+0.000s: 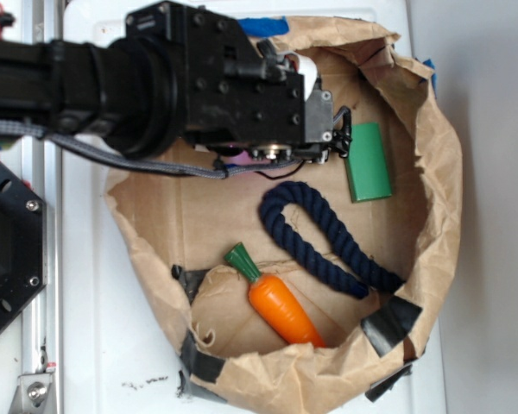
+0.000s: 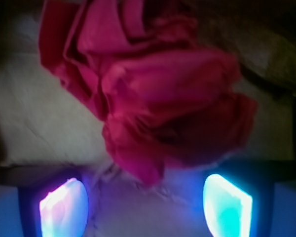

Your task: Grab the red paper.

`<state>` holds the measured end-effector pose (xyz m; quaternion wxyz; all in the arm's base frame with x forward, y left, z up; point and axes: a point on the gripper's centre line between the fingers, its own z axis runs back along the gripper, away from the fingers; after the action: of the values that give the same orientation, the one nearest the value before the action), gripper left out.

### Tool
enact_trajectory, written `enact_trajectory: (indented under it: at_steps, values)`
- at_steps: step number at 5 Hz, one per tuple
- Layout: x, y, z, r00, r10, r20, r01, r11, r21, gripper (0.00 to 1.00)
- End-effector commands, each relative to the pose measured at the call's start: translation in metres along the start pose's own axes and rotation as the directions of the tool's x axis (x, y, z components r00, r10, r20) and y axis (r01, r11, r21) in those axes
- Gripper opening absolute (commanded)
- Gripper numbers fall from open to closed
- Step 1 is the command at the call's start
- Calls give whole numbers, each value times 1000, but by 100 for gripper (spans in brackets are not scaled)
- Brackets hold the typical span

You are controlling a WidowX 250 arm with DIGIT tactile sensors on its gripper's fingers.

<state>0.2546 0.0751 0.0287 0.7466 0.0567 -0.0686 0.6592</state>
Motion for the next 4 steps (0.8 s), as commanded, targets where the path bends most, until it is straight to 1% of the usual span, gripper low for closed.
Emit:
enact_trajectory:
  at_steps: [1, 2, 3, 4]
  values:
    - [11, -8, 39, 999, 25, -27, -27, 994, -107, 100]
    - [11, -6, 46, 1000, 25, 8, -24, 994, -108, 100]
    - [19, 0, 40, 998, 34, 59, -31, 998, -59, 100]
    - [23, 6, 48, 993, 34, 115, -30, 999, -29, 100]
